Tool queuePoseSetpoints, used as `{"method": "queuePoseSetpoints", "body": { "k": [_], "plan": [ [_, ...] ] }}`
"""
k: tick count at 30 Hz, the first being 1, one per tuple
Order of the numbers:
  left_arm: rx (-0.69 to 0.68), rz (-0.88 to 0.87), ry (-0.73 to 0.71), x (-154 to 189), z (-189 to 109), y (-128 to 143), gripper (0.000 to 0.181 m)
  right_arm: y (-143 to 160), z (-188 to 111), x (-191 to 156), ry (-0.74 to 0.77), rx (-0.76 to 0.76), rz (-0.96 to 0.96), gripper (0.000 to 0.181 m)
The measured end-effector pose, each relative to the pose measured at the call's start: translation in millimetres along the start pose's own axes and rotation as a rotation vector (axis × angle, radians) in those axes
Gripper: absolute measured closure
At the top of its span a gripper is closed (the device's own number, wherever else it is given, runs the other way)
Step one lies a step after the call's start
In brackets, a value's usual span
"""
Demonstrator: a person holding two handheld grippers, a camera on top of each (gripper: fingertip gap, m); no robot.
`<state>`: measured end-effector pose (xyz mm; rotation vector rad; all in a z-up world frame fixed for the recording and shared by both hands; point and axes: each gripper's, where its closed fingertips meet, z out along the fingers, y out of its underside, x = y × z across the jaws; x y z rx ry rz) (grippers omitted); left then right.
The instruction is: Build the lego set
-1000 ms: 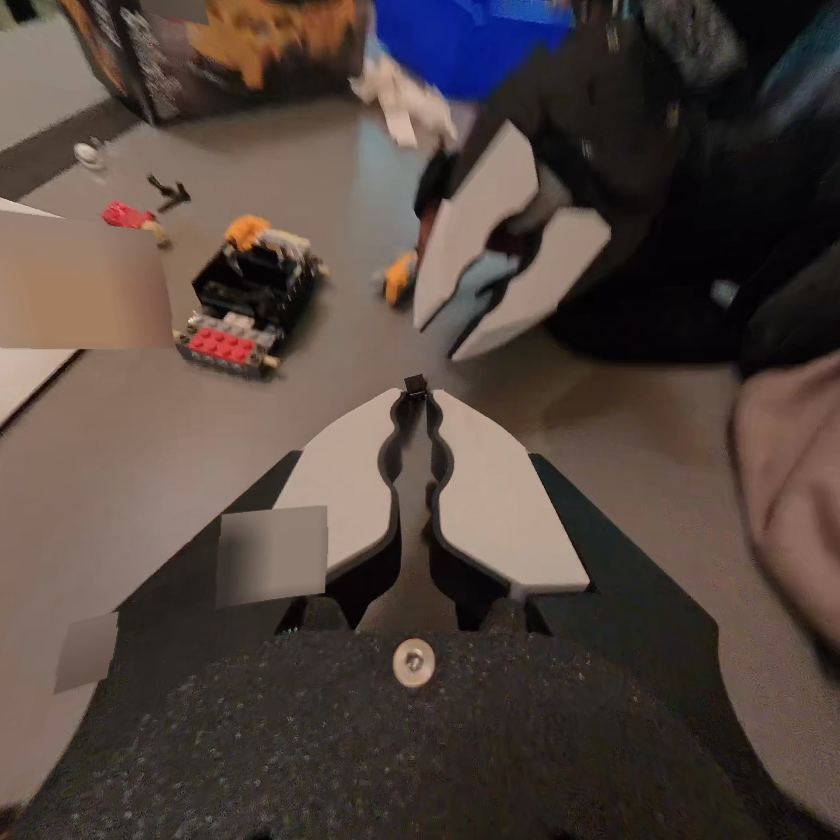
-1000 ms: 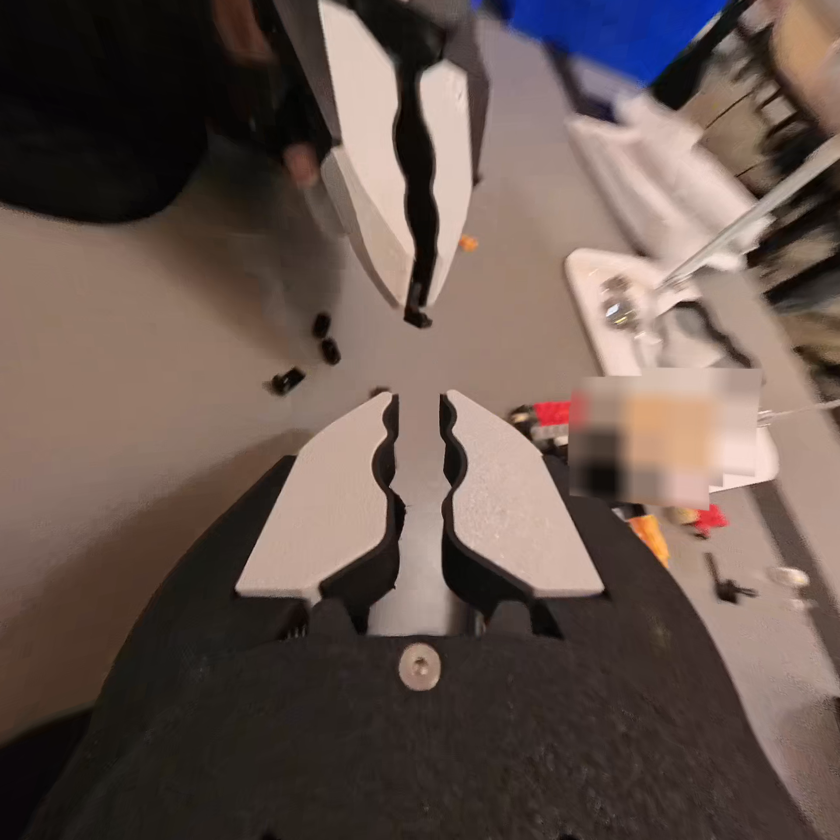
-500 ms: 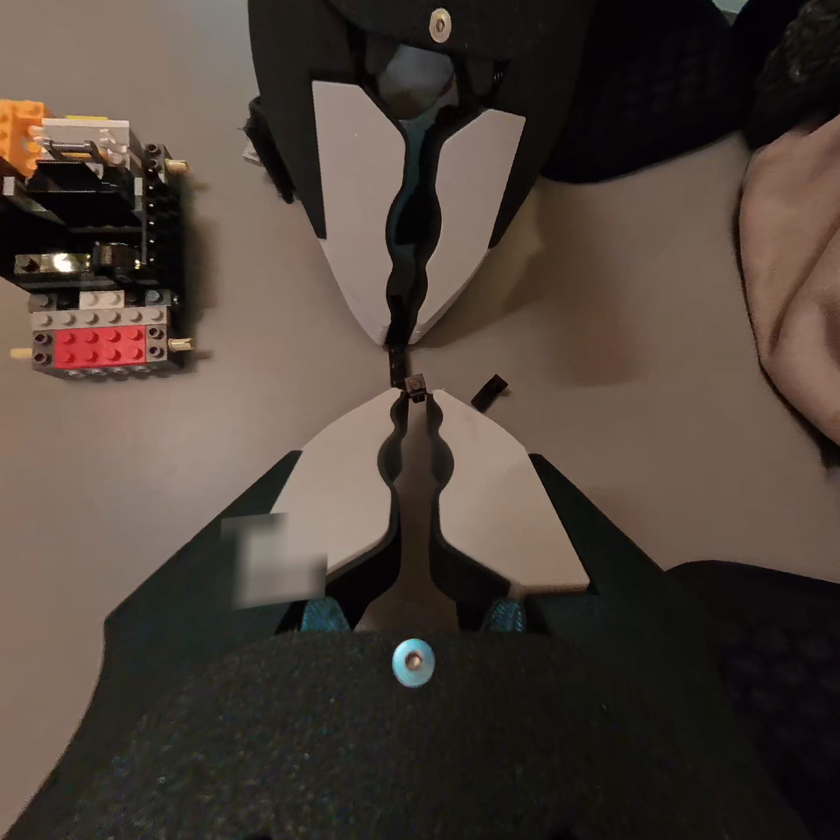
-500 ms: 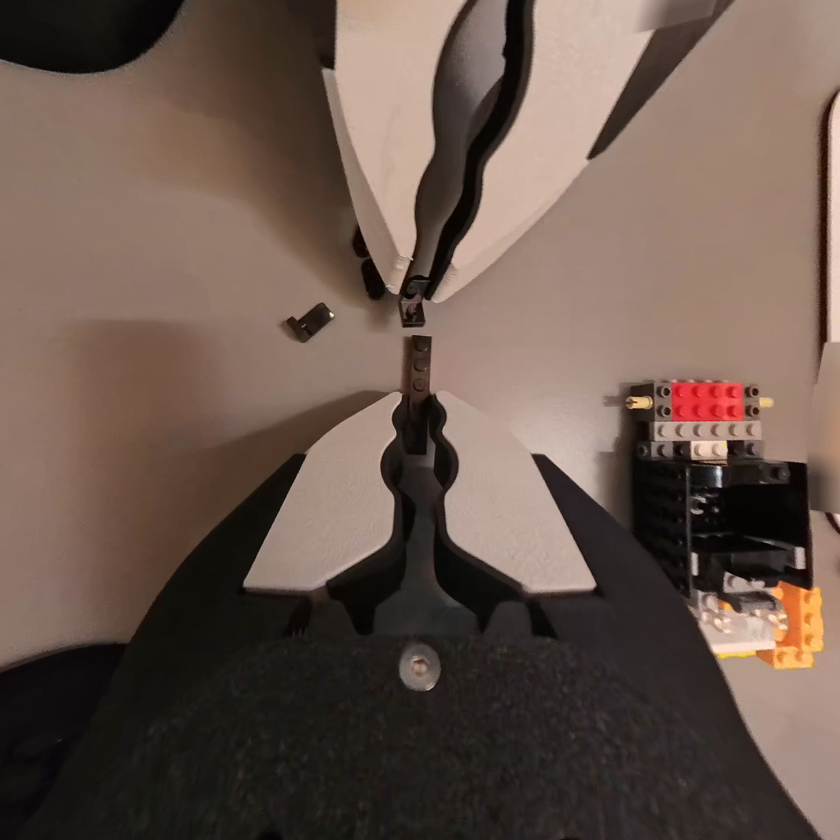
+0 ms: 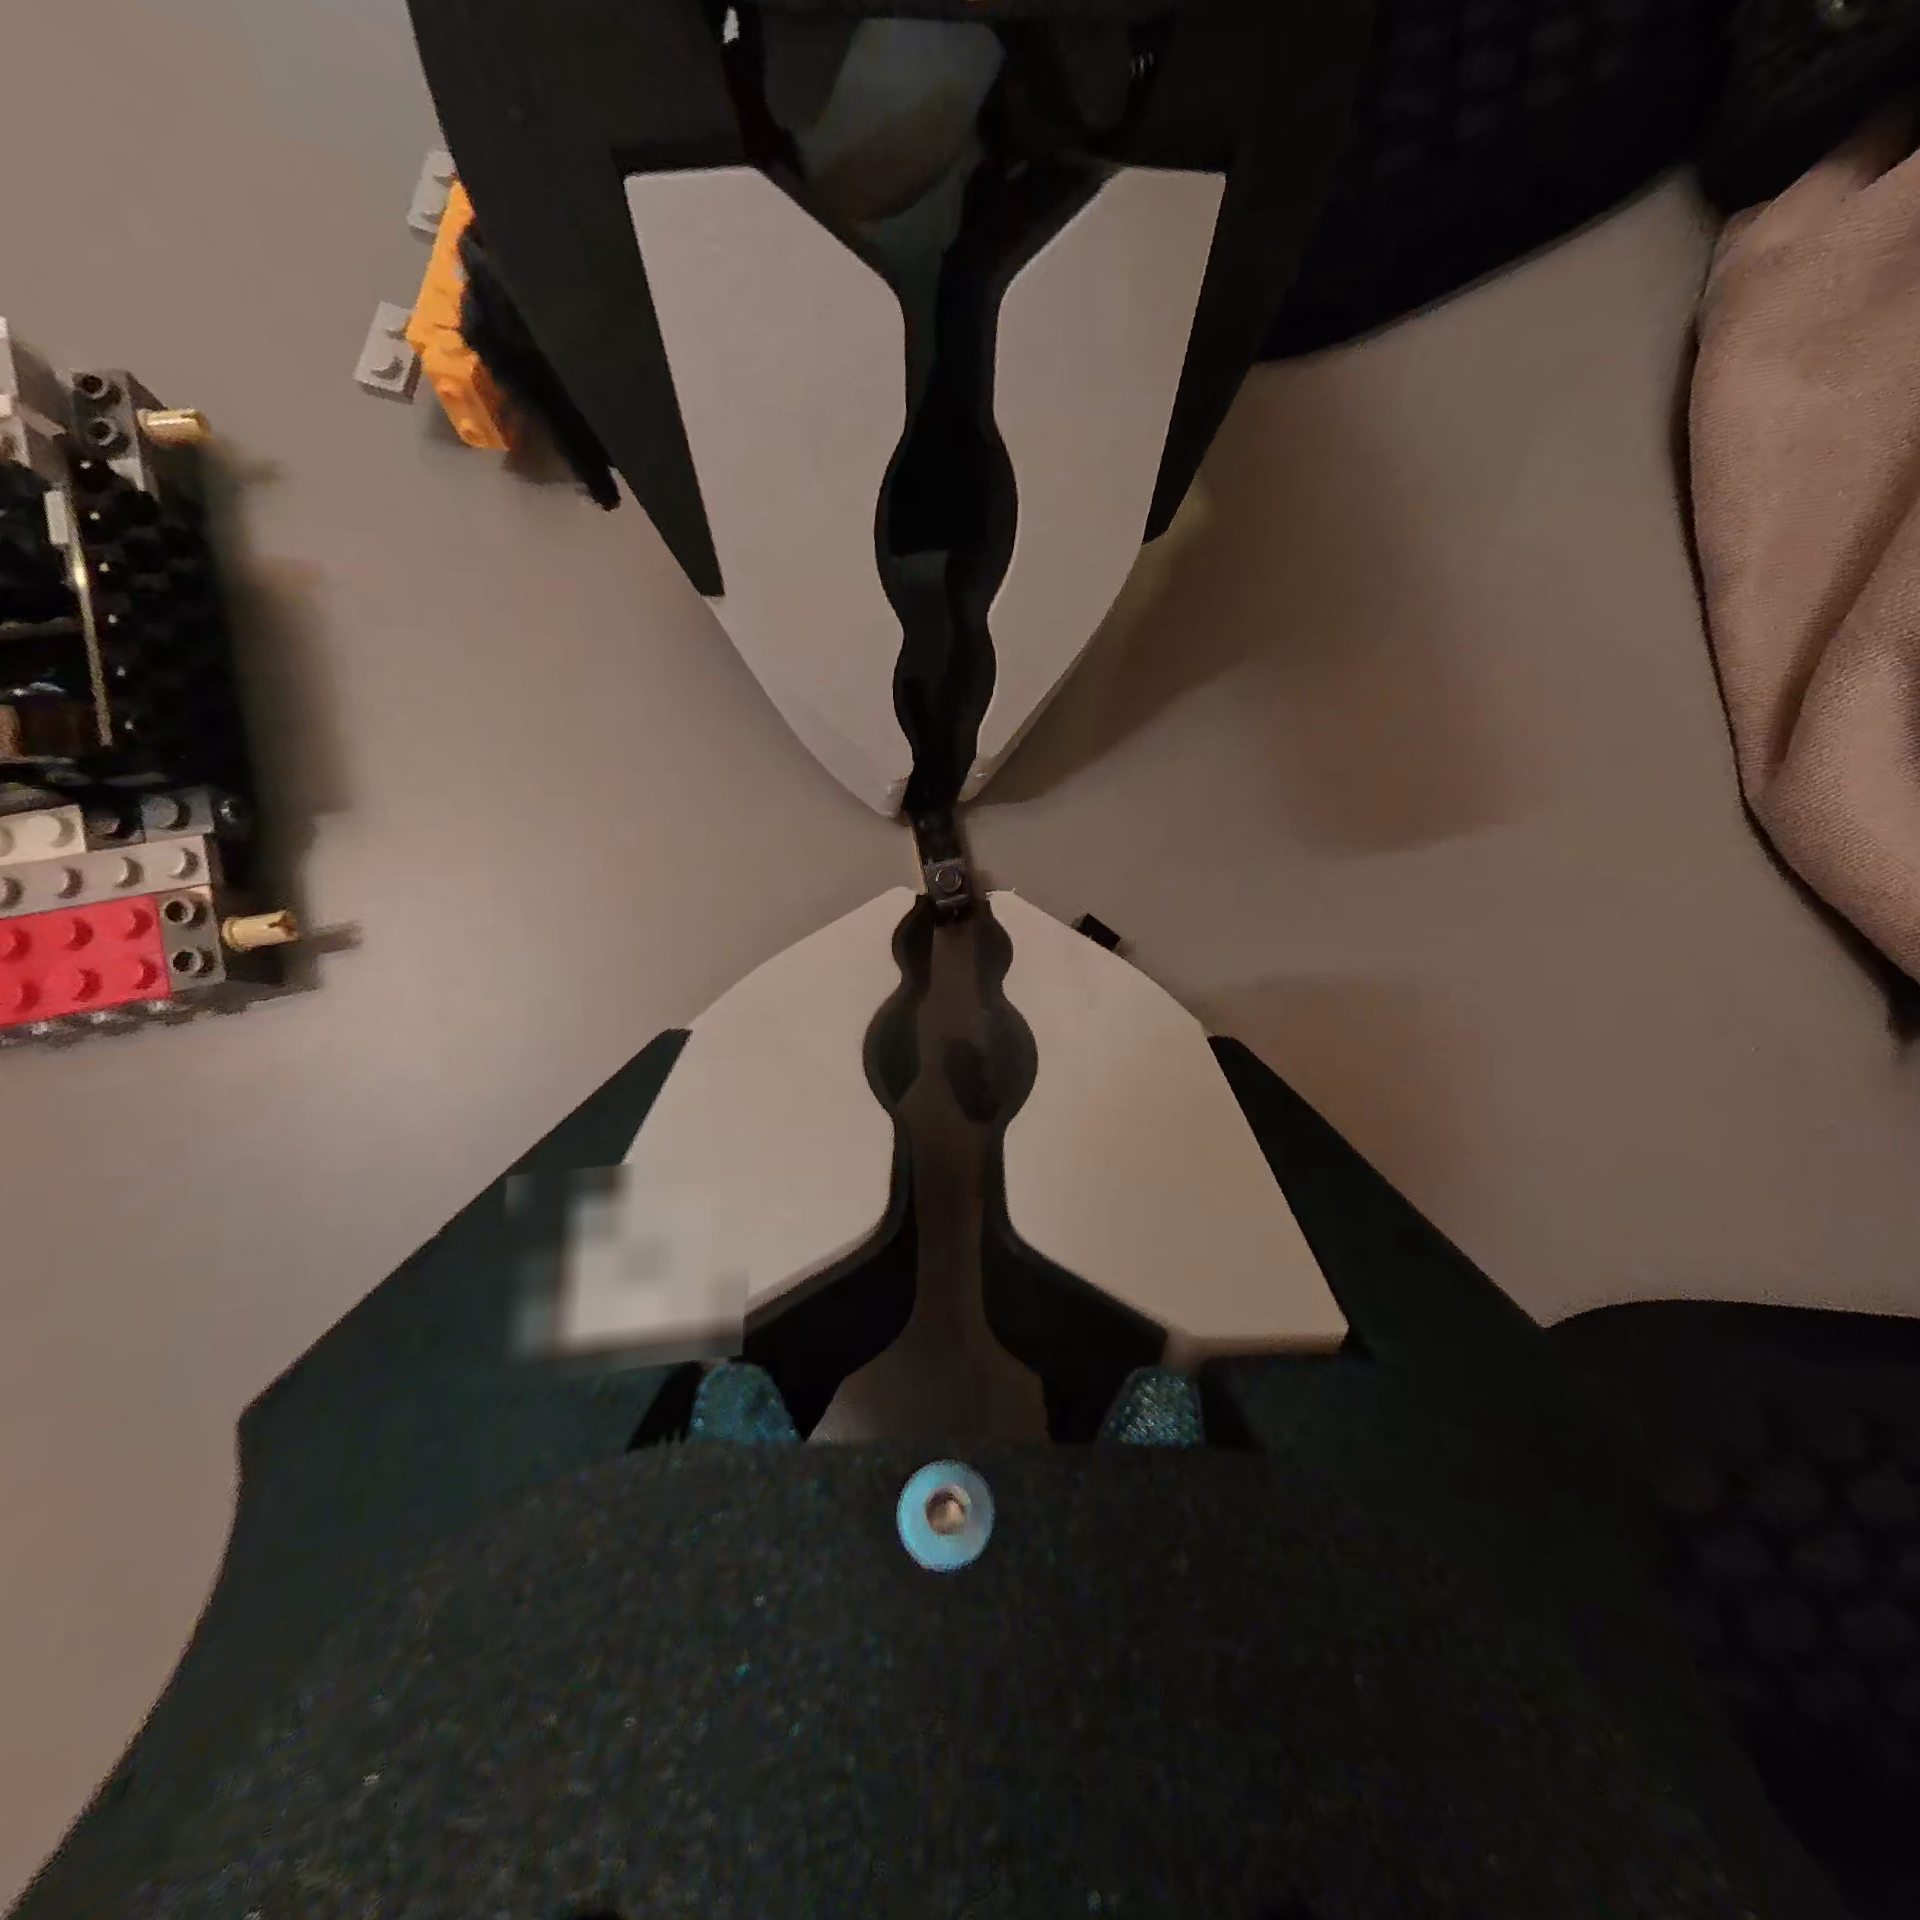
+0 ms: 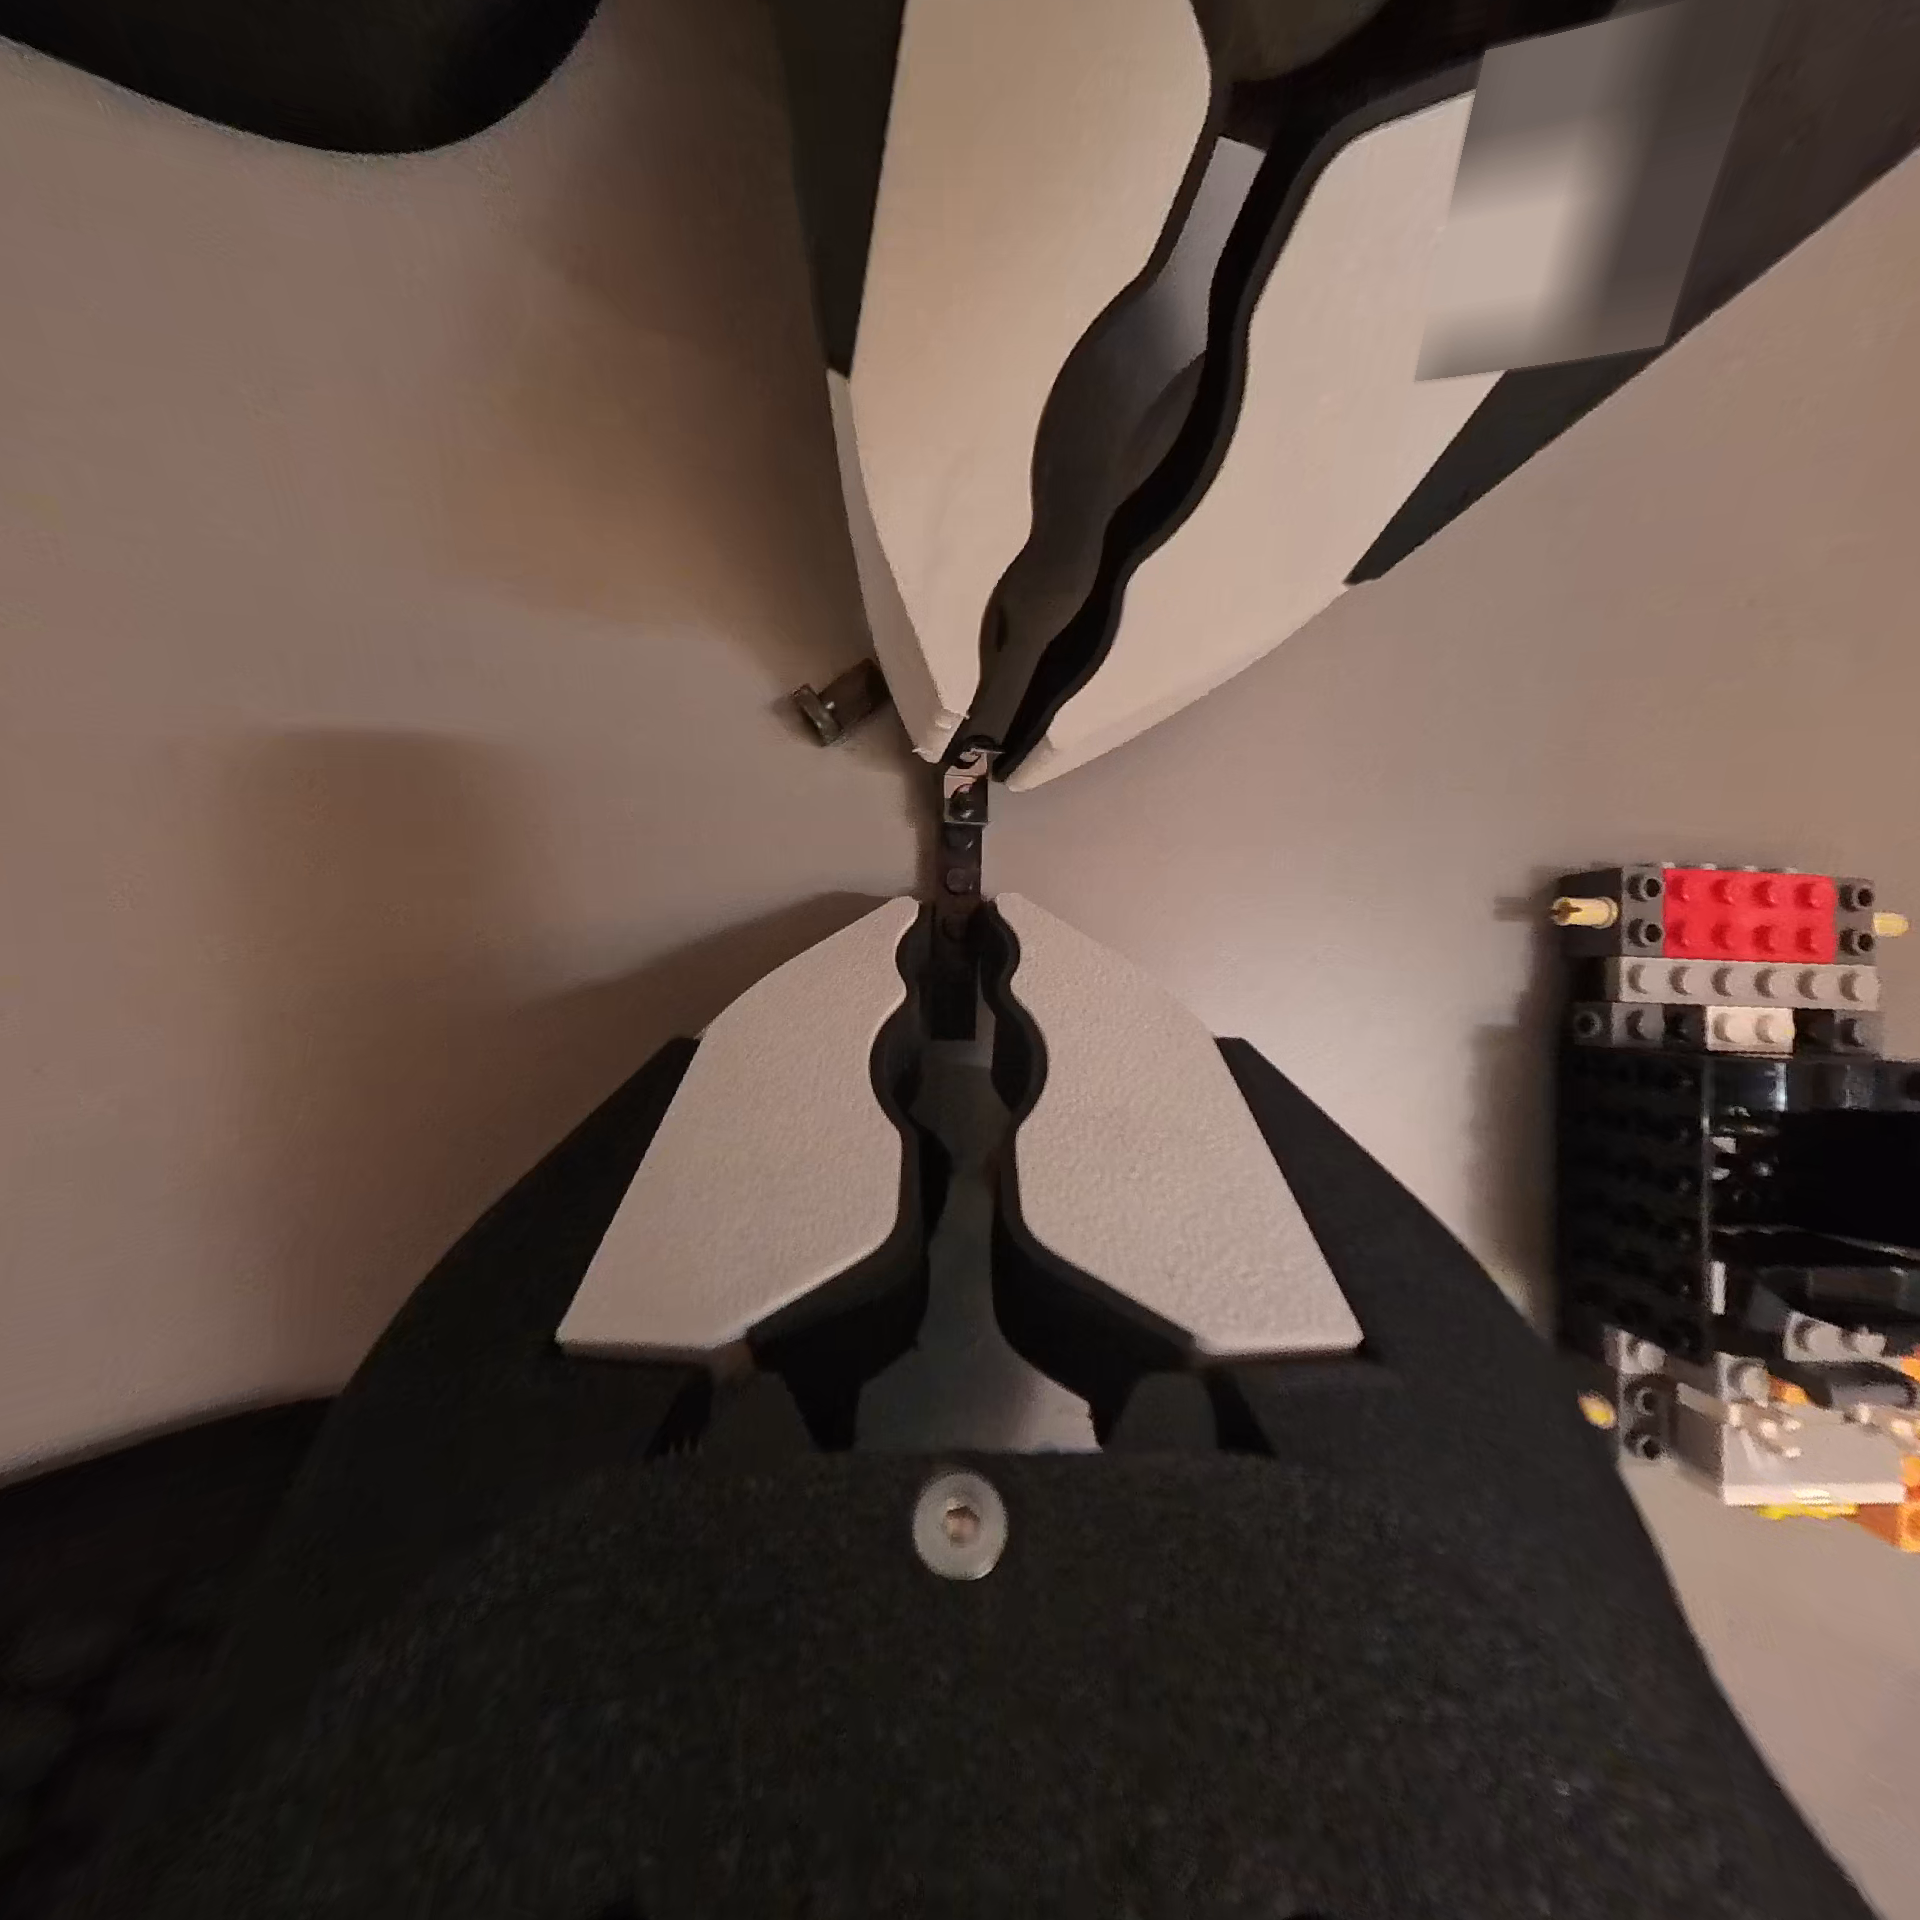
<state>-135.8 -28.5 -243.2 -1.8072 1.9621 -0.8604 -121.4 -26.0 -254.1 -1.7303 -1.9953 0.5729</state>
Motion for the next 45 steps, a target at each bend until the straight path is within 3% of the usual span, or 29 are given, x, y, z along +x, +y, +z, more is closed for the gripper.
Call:
{"method": "queuePoseSetpoints", "body": {
  "k": [26, 36, 45],
  "plan": [
    [-0.007, 0.008, -0.061, 2.4, -0.9, -1.0, 0.162, 6.7, -6.1, -2.3, -0.005, 0.015, 0.033, 0.173],
    [0.308, -0.092, -0.259, -2.4, -15.8, -35.9, 0.157, -0.5, -39.6, 4.9, 0.014, 0.082, 0.044, 0.174],
    [0.388, -0.090, -0.312, 0.2, -16.8, -50.0, 0.161, -8.6, -52.9, 1.3, 0.027, 0.056, 0.001, 0.174]
  ]
}}
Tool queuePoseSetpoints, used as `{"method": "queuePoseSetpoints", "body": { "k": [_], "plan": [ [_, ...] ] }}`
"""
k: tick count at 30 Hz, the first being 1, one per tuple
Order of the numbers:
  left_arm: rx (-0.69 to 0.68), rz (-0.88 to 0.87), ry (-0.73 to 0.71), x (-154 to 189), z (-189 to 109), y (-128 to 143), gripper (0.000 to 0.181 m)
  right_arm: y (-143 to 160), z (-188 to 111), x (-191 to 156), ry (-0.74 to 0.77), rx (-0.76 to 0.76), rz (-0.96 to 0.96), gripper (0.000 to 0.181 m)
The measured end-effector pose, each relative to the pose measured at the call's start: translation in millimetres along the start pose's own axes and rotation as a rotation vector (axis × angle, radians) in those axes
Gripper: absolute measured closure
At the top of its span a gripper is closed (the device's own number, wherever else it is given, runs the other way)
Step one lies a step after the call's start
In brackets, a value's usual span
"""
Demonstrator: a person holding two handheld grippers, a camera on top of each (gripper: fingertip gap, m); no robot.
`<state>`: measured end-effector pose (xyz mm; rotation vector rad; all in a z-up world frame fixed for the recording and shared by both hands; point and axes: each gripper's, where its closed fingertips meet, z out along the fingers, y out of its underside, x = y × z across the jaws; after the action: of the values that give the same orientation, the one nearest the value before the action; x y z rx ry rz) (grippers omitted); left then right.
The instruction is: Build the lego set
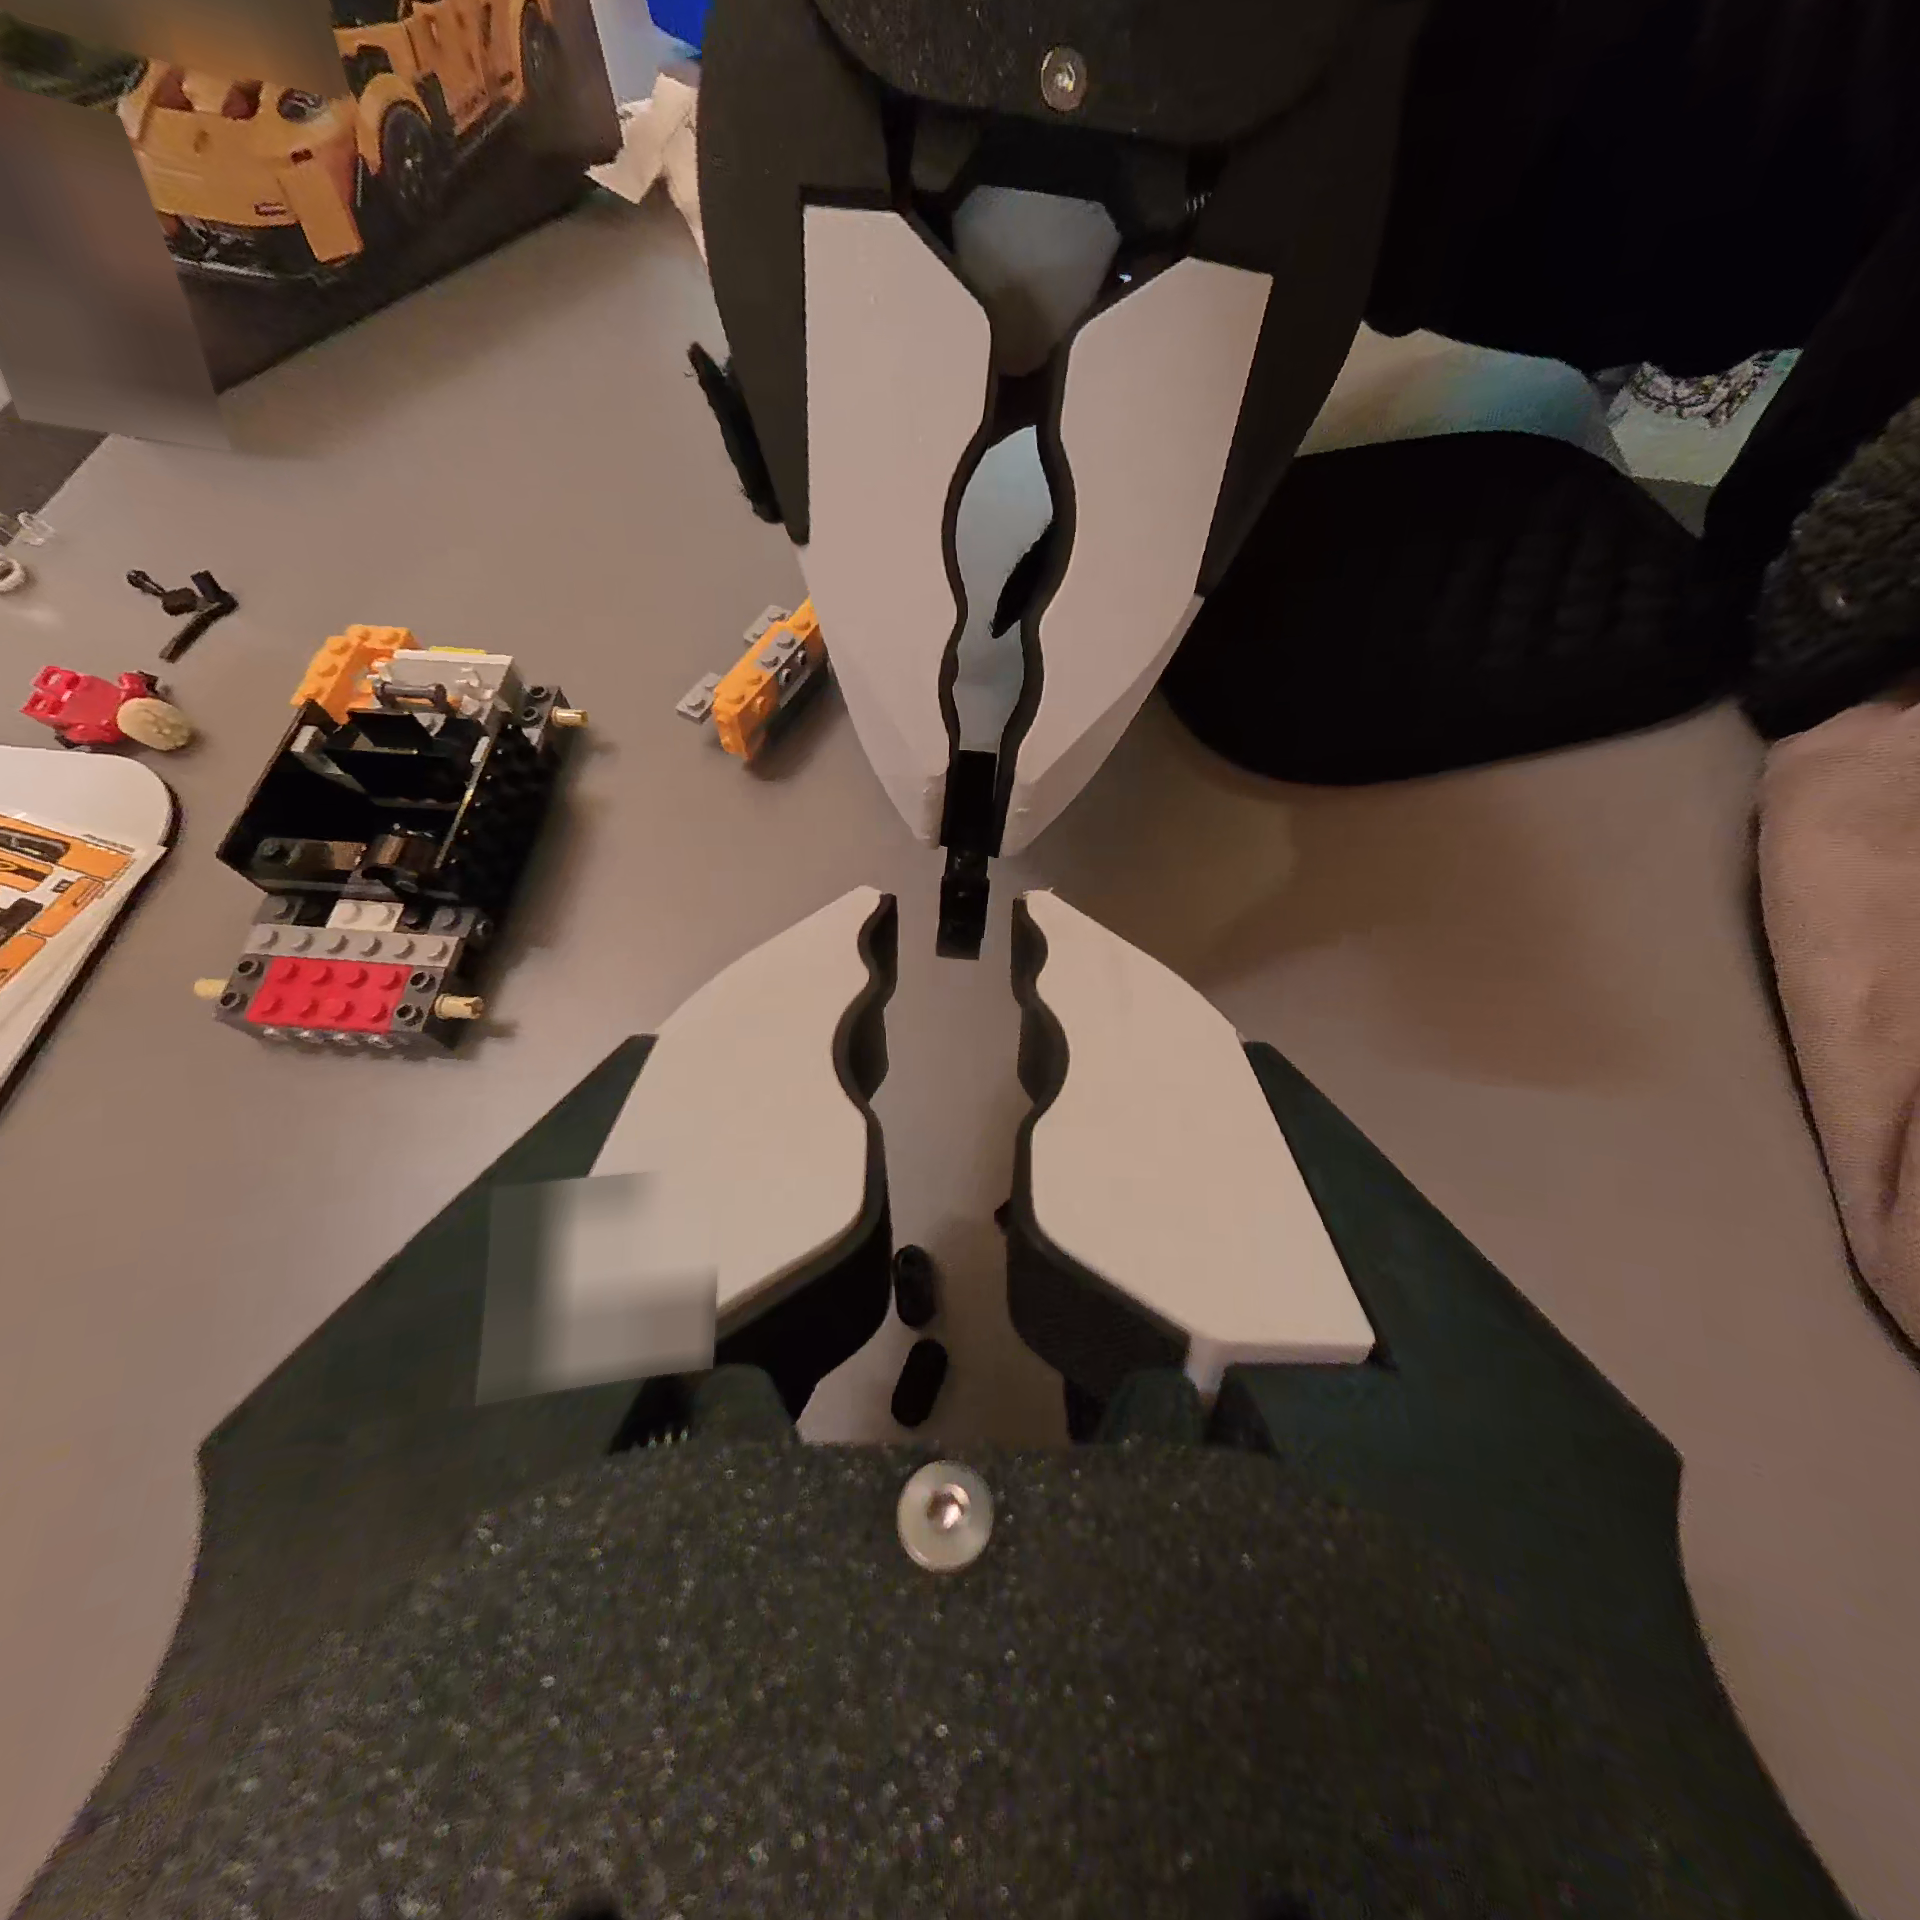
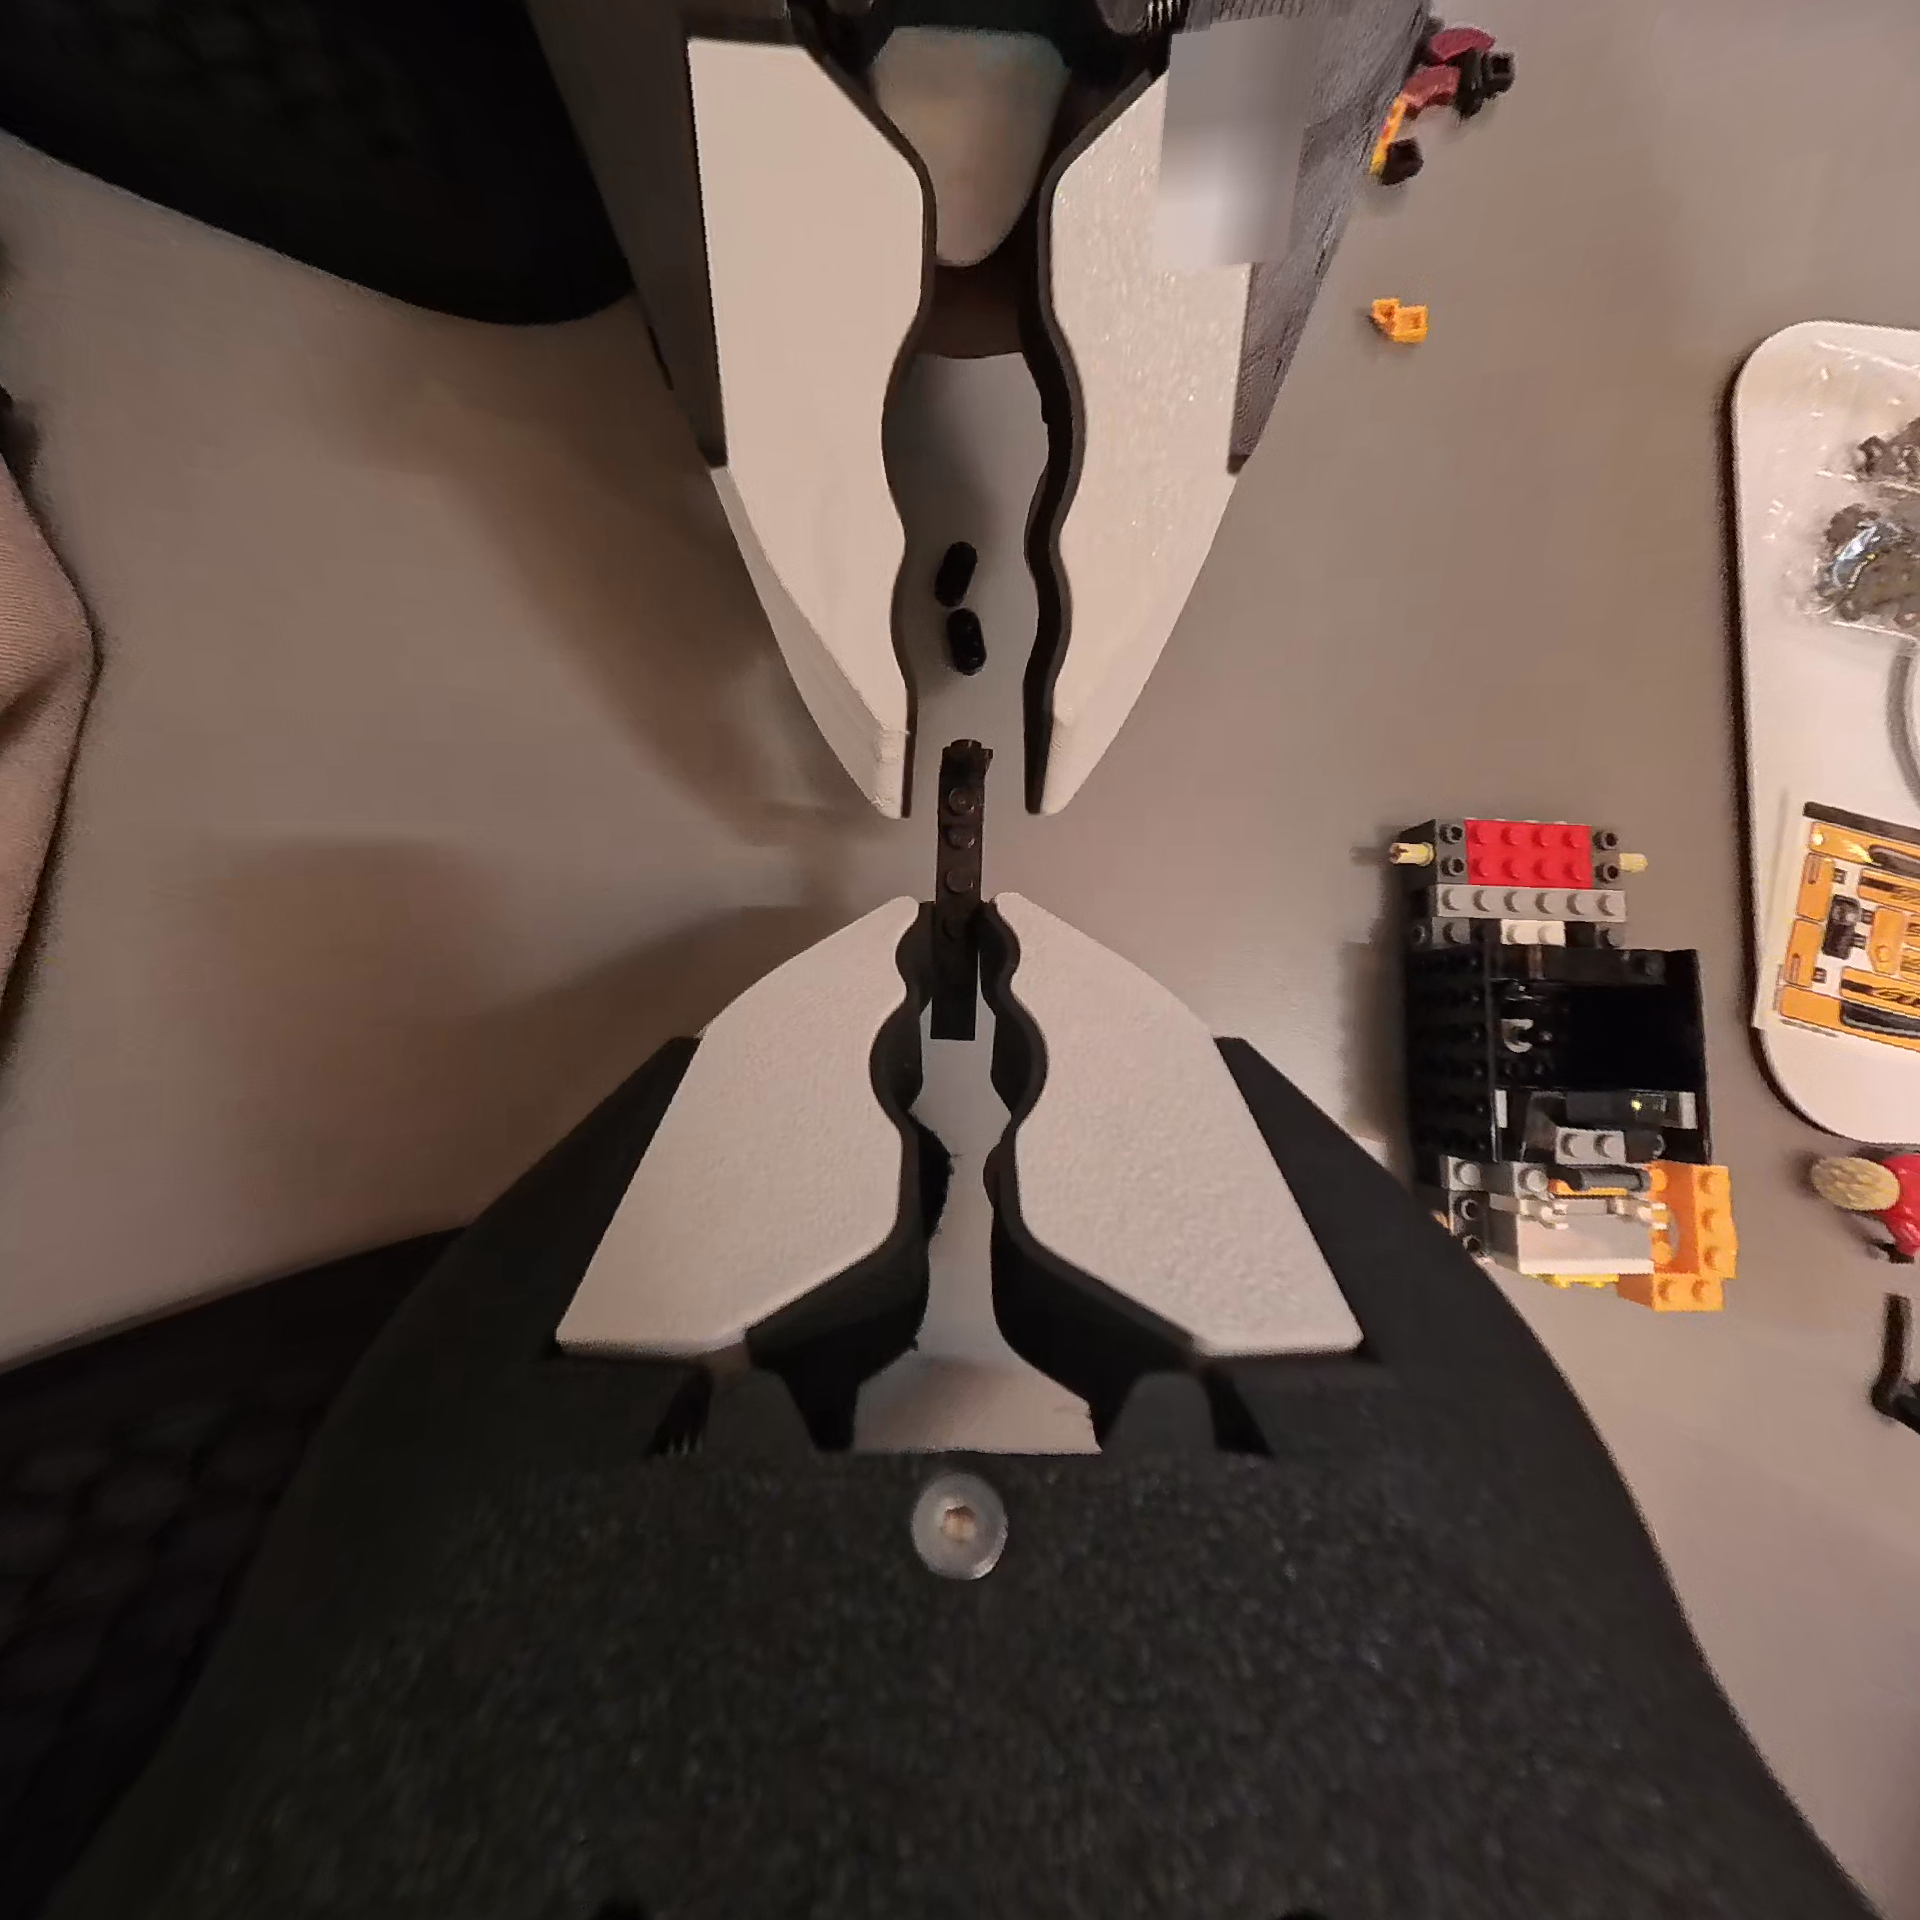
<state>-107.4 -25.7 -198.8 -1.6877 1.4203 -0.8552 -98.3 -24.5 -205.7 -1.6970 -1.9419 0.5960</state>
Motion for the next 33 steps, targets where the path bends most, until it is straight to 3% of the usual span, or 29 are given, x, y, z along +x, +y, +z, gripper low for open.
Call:
{"method": "queuePoseSetpoints", "body": {
  "k": [33],
  "plan": [
    [0.002, 0.023, 0.012, 5.8, 2.0, 0.3, 0.173, -2.8, 0.5, -3.9, -0.025, -0.027, -0.003, 0.174]
  ]
}}
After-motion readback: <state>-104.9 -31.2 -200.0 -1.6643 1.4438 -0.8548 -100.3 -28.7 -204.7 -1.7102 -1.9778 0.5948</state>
